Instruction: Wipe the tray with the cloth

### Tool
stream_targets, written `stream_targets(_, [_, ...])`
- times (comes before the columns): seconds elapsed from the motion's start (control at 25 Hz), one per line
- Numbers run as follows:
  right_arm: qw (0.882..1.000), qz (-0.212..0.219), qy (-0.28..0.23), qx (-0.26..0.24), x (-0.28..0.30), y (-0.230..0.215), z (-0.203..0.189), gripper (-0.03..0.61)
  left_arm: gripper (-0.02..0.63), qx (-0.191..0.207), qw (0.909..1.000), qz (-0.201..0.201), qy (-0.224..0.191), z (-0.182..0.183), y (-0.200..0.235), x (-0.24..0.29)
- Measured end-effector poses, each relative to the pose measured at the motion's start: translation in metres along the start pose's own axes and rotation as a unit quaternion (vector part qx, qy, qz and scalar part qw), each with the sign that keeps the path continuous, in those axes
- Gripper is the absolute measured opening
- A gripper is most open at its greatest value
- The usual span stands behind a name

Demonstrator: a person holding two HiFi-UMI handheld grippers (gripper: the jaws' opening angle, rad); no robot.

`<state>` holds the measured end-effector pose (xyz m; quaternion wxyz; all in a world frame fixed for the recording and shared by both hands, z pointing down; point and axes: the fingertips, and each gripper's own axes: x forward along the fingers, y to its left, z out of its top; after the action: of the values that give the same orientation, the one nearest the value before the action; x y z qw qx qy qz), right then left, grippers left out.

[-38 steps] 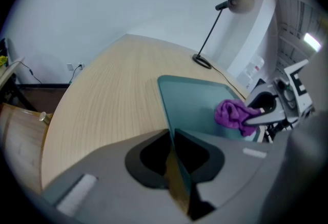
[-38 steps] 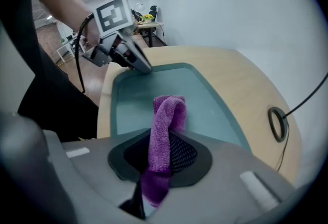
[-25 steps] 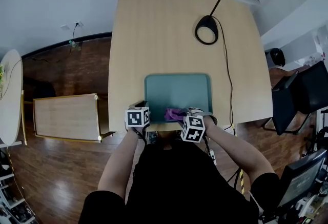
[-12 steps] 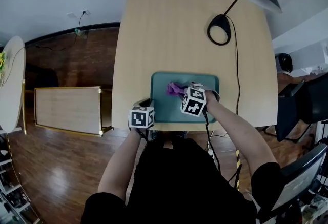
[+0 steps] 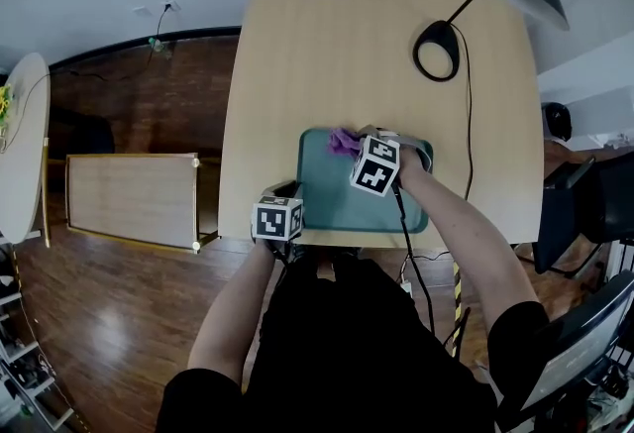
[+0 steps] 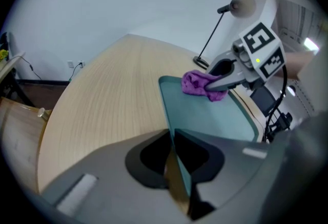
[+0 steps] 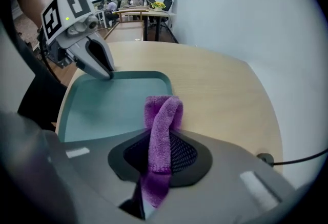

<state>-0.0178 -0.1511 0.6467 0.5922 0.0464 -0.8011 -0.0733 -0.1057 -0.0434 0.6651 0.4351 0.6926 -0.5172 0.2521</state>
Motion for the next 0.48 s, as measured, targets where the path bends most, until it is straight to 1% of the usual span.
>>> stream_targets(0.12, [1.000, 0.015, -0.004, -0.026, -0.003, 0.036, 0.000, 0.067, 0.055, -0.003, 1.0000, -0.002, 0.000, 0.000, 0.001, 0.000])
stream_targets(0.24, [0.998, 0.044, -0.016, -0.043, -0.013, 0.084, 0.005, 0.067, 0.054, -0.010, 0.9999, -0.004, 0.000, 0.001, 0.001, 0.000])
stream_targets(0.36, [0.994, 0.071, -0.021, -0.075, -0.020, 0.135, 0.009, 0.067, 0.051, -0.028, 0.9994, -0.020, -0.003, 0.000, -0.001, 0.006])
stream_targets(0.48, [0.991, 0.085, -0.027, -0.096, -0.025, 0.172, 0.018, 0.067, 0.046, -0.044, 0.9985, -0.030, -0.007, -0.001, 0.002, 0.008])
